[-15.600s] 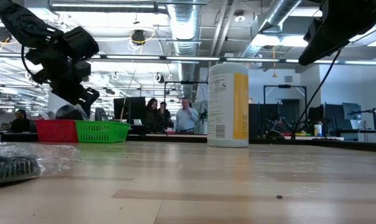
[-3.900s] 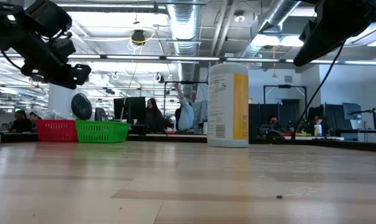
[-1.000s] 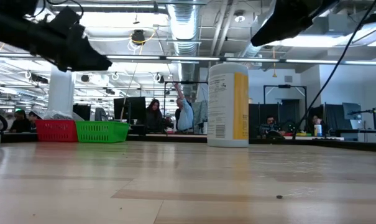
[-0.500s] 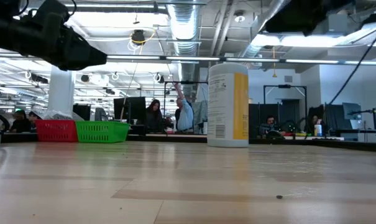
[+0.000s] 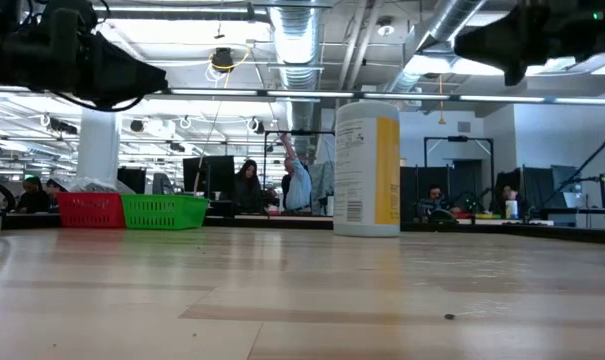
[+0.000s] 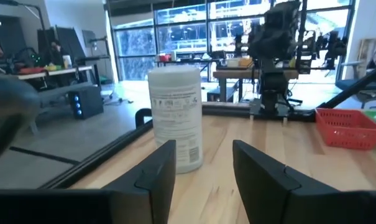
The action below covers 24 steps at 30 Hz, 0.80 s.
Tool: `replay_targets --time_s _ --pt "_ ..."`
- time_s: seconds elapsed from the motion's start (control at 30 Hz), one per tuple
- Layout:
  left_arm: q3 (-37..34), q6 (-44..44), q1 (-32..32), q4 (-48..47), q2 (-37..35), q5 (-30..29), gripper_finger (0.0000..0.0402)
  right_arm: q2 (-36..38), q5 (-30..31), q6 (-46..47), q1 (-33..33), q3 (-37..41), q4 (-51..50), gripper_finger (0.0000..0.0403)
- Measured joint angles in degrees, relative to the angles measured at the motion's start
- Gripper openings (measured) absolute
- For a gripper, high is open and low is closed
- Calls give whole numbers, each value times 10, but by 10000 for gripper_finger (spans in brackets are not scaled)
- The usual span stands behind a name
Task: Pick & Place Travel size toiletries
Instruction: Return to Home Position
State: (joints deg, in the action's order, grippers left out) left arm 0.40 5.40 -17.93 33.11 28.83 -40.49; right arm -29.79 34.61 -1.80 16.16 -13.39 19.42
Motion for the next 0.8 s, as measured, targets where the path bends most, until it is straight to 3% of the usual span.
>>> replay_targets --time_s 0.2,0.43,0.57,0.67,0.8 --pt "0 20 0 0 -31 16 148 101 -24 -14 -32 49 -11 72" --pt "0 53 0 1 -78 21 143 221 -62 -7 -55 52 -146 72" --pt "0 63 3 0 -101 70 143 295 -96 7 -55 52 -226 72" --pt "0 60 9 -9 -108 107 143 296 -102 44 -53 51 -284 72" --pt "0 29 30 -40 -108 111 142 288 -131 76 -53 57 -301 72"
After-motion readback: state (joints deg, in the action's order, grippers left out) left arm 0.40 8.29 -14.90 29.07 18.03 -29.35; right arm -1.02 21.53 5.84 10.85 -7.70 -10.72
